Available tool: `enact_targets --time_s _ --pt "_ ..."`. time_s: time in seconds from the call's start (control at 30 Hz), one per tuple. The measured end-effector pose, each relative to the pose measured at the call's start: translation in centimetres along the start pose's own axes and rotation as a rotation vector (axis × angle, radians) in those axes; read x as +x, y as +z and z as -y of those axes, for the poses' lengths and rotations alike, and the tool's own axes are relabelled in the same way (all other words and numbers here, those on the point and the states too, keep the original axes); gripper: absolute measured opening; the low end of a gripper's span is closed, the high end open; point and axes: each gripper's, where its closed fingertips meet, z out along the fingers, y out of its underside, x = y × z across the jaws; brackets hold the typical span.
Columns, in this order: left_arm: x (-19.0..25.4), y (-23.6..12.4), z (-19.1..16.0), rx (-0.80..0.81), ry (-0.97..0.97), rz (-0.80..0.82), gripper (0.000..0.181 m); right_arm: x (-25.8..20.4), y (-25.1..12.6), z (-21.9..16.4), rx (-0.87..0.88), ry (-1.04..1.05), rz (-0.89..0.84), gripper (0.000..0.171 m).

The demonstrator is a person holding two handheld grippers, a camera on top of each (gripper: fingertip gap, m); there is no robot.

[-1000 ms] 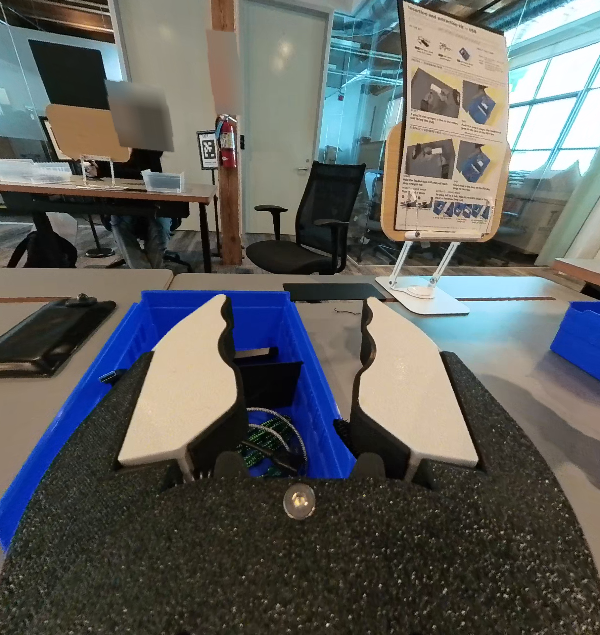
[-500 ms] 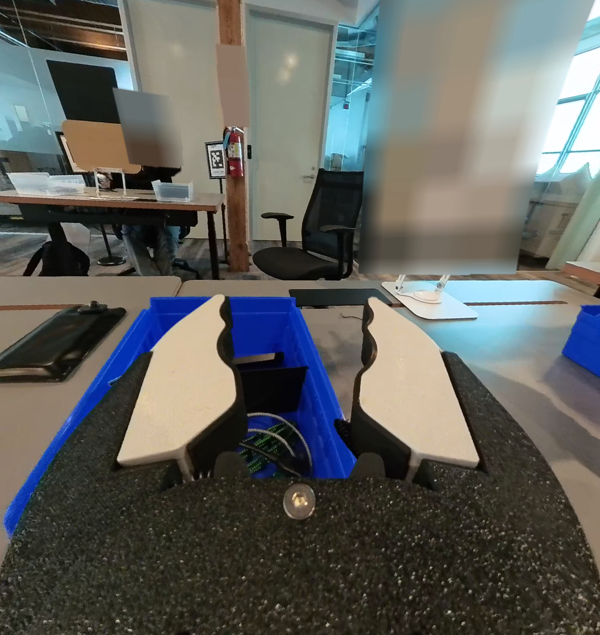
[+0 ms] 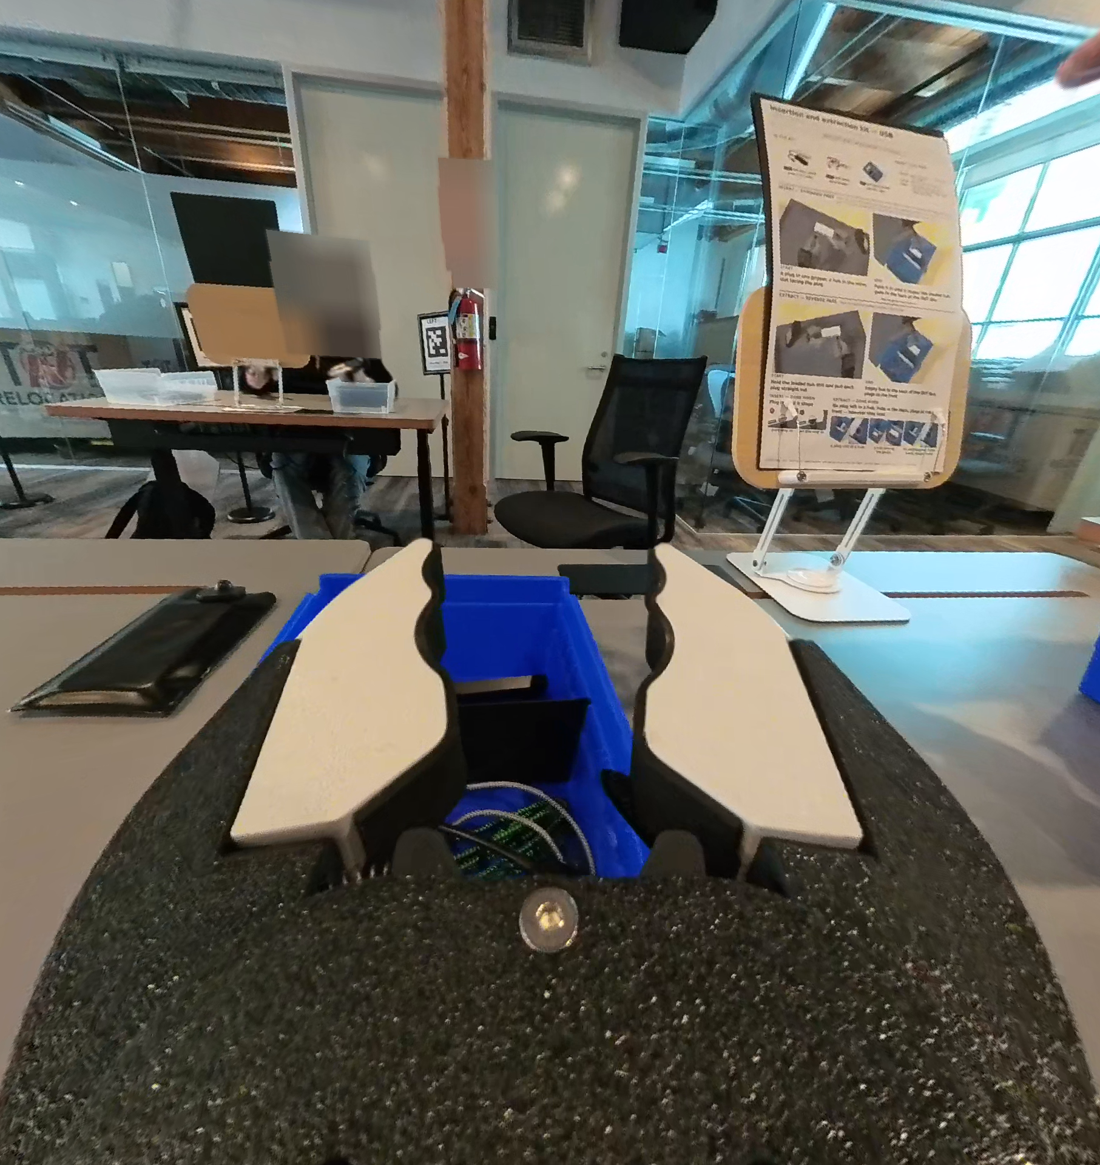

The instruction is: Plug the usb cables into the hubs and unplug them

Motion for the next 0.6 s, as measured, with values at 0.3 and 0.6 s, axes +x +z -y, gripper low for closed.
enact_targets --time_s 0.3,0.6 --pt "-0.09 -0.32 0.37 0.018 0.018 0.006 0.05 0.14 0.06 -0.23 -0.012 -0.005 -0.008 0.017" --pt "-0.04 -0.36 0.4 0.018 0.036 0.01 0.04 0.26 0.05 -0.29 -0.015 -0.005 -0.012 0.017"
